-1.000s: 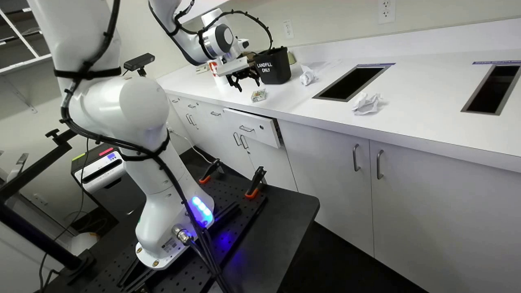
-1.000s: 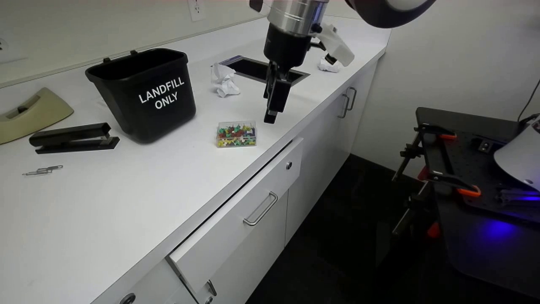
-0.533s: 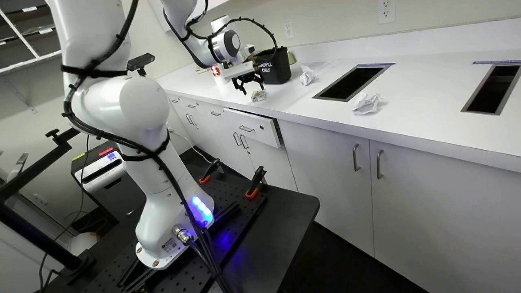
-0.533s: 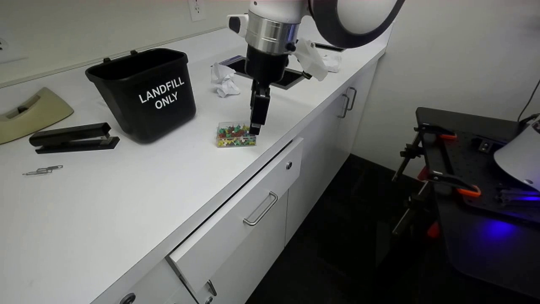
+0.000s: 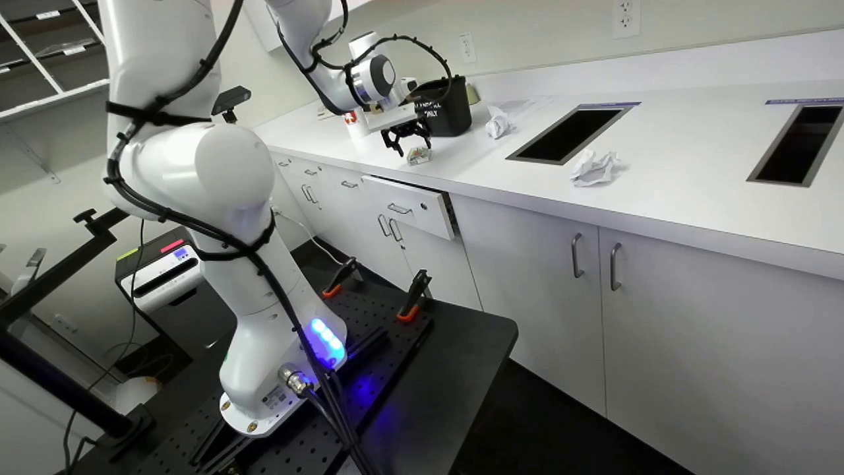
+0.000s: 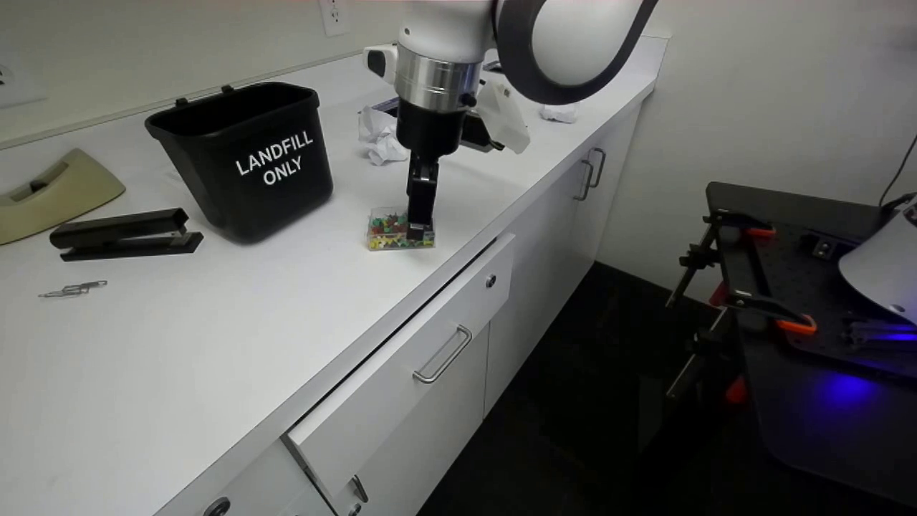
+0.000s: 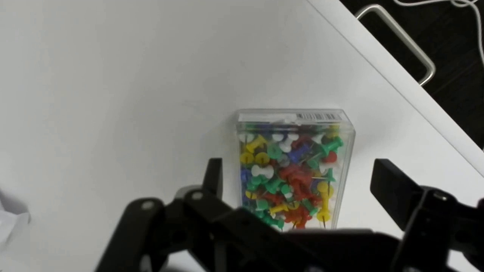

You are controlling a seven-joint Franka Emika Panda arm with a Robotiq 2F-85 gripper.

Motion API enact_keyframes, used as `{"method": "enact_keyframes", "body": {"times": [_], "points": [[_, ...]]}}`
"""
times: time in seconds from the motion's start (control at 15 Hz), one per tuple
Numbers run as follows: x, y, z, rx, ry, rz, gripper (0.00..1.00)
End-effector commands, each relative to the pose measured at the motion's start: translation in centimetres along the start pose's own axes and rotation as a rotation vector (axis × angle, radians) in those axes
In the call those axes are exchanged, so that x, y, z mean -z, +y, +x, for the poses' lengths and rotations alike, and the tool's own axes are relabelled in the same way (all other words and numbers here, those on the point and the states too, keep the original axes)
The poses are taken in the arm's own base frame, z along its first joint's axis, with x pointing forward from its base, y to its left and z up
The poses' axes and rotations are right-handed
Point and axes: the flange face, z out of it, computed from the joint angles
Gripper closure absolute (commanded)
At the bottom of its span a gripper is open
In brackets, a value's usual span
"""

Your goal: Move the clear case to the left

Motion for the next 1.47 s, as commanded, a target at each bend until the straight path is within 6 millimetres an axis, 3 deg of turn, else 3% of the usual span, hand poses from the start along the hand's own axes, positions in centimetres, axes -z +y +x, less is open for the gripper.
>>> {"method": "enact_keyframes", "body": {"times": [0.0, 0.33, 0.47, 0.67, 1.2, 1.4], "points": [[-0.6, 0.3, 1.4, 0.032, -0.023, -0.045, 0.0], [-1.7, 0.3, 2.2, 0.058, -0.027, -0.056, 0.0], [-2.0, 0.3, 2.4, 0.061, -0.03, -0.058, 0.26], [-2.1, 0.2, 2.7, 0.061, -0.028, -0.058, 0.49], [-1.4, -0.9, 3.9, 0.12, -0.024, -0.062, 0.51], [-1.2, -1.6, 4.8, 0.223, -0.047, -0.058, 0.51]]}}
